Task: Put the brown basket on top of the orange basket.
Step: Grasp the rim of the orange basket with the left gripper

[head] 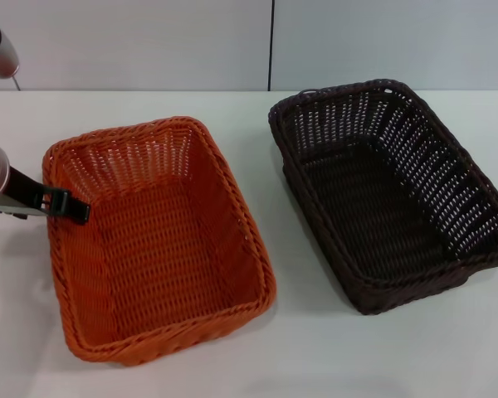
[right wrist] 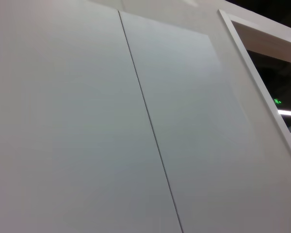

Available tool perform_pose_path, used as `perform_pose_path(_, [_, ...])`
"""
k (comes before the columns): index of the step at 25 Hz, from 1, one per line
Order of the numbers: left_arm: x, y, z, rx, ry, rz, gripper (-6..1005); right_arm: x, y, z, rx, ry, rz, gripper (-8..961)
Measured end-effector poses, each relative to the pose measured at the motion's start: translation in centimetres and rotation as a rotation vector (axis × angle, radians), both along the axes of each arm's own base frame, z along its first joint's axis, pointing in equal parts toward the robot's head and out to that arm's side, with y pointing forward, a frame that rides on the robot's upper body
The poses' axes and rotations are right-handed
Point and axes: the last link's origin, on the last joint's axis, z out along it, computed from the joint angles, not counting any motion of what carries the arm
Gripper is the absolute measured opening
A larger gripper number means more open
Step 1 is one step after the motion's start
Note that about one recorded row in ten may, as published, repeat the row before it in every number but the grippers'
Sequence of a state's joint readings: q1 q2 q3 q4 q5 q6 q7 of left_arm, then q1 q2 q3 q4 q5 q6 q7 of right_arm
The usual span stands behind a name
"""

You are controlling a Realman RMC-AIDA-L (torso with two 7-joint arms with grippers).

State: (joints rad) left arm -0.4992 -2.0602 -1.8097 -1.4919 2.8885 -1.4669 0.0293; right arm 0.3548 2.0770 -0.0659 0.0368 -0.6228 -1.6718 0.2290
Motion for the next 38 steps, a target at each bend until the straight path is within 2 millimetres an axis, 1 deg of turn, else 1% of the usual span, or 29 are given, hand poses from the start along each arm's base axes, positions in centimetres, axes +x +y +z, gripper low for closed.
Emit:
perform_pose_path(6, [-0.1, 0.0, -0.1, -0.002, -0.001, 0.006, 802, 0.0, -0.1, 0.0, 0.000, -0.001, -0.002, 788])
perform_pose_path(7, [-0.7, 0.1, -0.9, -0.026, -0.003, 0.041, 801, 0.1, 0.0, 0.0, -0.001, 0.000, -0.004, 788])
perform_pose_path(8, [-0.7, 0.1, -0.9, -0.026, -0.003, 0.041, 800, 0.1, 0.1, 0.0, -0.006, 0.005, -0.006, 788])
perform_pose_path(9, [-1.0, 0.1, -1.5, -0.046, -0.002, 0.056, 798, 0.1, 0.1, 0.0, -0.006, 0.005, -0.006, 788])
perform_pose_path(10, [-1.0, 0.1, -1.5, -0.046, -0.002, 0.056, 797, 0.2, 0.1, 0.0, -0.007, 0.006, -0.007, 788])
perform_pose_path(11, [-1.2, 0.2, -2.2, -0.061, -0.003, 0.071, 795, 0.2, 0.1, 0.0, -0.009, 0.008, -0.009, 788])
perform_pose_path(12, [-1.2, 0.2, -2.2, -0.061, -0.003, 0.071, 794, 0.2, 0.2, 0.0, -0.010, 0.008, -0.010, 788])
perform_pose_path(14, [-1.3, 0.4, -2.9, -0.071, -0.004, 0.087, 791, 0.3, 0.2, 0.0, -0.011, 0.007, -0.012, 788])
perform_pose_path(20, [-1.1, 0.5, -3.1, -0.085, -0.001, 0.073, 783, 0.2, 0.1, 0.3, -0.004, -0.005, -0.010, 788])
perform_pose_path(30, [-0.4, 0.2, -3.3, -0.101, 0.011, 0.037, 564, 0.3, -0.2, 0.4, -0.006, -0.016, -0.011, 788])
perform_pose_path(36, [-0.3, 0.0, -3.3, -0.109, 0.015, 0.028, 333, 0.2, -0.3, 0.5, 0.001, -0.027, -0.006, 788])
perform_pose_path(38, [-0.3, 0.0, -3.3, -0.109, 0.015, 0.028, 273, 0.2, -0.4, 0.5, 0.003, -0.028, -0.007, 788])
